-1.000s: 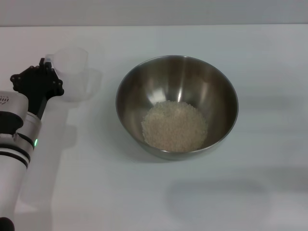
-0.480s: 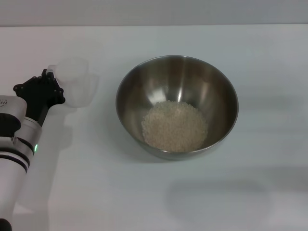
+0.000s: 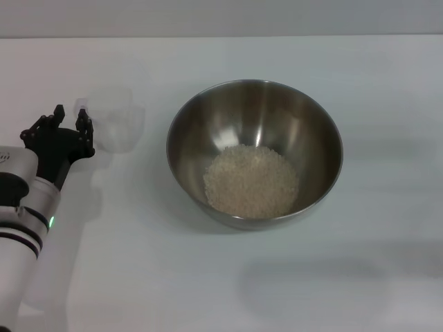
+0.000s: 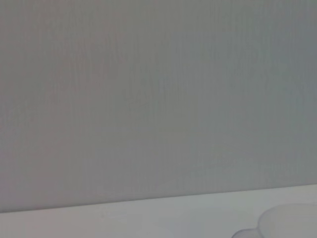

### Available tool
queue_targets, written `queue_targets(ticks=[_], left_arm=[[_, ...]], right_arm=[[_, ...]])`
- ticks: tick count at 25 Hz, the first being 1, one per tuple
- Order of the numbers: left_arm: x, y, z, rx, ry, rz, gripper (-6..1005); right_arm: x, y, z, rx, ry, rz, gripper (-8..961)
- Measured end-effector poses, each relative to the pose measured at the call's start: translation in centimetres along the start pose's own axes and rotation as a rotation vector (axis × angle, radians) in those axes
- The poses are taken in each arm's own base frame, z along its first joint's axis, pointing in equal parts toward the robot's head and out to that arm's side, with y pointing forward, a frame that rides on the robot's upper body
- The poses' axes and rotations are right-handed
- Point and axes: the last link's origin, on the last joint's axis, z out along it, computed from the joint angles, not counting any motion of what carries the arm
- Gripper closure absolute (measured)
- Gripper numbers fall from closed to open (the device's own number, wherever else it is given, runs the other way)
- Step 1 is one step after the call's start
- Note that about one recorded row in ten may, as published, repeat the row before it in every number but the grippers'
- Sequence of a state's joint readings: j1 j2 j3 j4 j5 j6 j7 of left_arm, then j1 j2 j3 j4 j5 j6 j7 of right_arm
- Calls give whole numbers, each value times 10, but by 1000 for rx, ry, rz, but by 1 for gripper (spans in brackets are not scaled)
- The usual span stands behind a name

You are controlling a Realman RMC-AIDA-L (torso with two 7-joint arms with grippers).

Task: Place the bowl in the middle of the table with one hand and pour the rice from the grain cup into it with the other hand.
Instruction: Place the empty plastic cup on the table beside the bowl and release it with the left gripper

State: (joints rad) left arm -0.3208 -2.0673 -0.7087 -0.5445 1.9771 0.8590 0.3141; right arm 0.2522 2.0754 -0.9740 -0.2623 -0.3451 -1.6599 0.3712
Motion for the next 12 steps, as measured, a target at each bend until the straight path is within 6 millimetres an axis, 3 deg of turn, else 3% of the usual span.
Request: queue_targets(ticks=[4, 9, 12], left_arm=[[-1, -3, -15, 25, 37, -20, 748], [-1, -3, -31, 26, 88, -6, 516], [-2, -9, -46, 54, 128, -1, 471]], right_arm=[[0, 0, 0, 1, 1, 0, 550], [1, 0, 1, 1, 4, 1, 549], [2, -1, 0, 5, 11, 1, 549]])
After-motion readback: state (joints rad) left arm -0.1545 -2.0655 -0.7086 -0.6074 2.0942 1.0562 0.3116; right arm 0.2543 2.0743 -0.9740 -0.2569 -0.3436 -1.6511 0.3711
